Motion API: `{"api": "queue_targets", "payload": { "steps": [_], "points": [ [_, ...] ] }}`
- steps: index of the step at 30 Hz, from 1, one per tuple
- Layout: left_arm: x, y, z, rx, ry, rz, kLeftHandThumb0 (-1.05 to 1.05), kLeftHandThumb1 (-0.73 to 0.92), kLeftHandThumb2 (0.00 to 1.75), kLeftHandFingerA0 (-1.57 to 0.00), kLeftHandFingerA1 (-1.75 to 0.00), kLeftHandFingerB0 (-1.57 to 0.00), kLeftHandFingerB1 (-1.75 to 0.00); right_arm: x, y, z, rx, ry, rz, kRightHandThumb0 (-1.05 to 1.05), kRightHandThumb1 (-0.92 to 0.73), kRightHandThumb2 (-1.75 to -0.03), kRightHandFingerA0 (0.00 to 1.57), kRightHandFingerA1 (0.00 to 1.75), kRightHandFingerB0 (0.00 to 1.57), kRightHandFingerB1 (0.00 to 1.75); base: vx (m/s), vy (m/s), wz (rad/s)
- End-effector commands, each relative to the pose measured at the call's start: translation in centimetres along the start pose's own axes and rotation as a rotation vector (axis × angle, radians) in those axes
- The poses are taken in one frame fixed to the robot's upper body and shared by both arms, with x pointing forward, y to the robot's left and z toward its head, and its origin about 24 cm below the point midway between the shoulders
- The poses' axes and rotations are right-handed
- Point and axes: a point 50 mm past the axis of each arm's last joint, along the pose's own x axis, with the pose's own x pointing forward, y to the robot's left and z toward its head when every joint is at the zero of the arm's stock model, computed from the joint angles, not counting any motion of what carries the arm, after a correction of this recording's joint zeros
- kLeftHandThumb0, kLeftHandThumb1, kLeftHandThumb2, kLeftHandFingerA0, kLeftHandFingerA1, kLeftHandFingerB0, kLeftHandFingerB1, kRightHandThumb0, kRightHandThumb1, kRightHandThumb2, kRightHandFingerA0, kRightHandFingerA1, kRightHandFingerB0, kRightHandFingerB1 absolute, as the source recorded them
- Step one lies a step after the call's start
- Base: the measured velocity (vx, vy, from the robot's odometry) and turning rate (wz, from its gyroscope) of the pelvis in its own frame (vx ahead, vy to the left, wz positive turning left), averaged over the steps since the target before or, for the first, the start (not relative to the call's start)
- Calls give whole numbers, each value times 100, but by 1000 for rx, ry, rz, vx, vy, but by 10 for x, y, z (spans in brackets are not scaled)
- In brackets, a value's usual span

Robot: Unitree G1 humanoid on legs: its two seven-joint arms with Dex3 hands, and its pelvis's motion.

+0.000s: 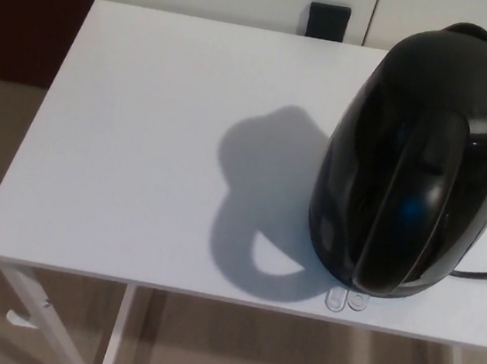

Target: The robot walk towards a table in front and click the button on the base of the boilling pot using its left middle finger

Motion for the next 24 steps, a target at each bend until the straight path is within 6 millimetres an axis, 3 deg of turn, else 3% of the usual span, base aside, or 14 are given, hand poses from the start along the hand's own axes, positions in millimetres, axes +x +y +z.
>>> {"api": "queue_targets", "payload": {
  "steps": [1, 7, 8, 10, 17, 24],
  "points": [
    [8, -20, -48, -352, 394, 57, -53, 62, 60, -22, -30, -19, -29, -9, -9, -14, 8, 56, -26, -43, -60, -57, 53, 43, 46, 40, 0, 0, 0],
    [22, -2, -49, -450, 384, 133, -51, 57, 58, -27, -33, -22, -30, -3, 1, -11, 3, 56, -11, -40, -61, -58, 53, 44, 46, 39, 0, 0, 0],
    [24, -3, -48, -475, 387, 134, -58, 48, 75, -21, -41, -16, -39, -2, 2, -12, -4, 62, -10, -41, -61, -58, 53, 43, 47, 39, 0, 0, 0],
    [26, -5, -47, -489, 385, 134, -57, 47, 74, -22, -42, -15, -38, -2, 3, -11, -16, 60, -9, -41, -62, -58, 53, 44, 46, 39, 0, 0, 0],
    [14, -13, -53, -541, 402, 127, -57, 46, 74, -23, -42, -15, -38, -5, 8, -16, -1, 57, 5, -37, -62, -58, 54, 45, 45, 40, 0, 0, 0],
    [10, -1, -69, -713, 440, 133, -58, 45, 75, -19, -43, -10, -38, 5, 8, -4, -9, 40, 1, -37, -63, -58, 53, 46, 45, 40, 0, 0, 0]
  ]
}}
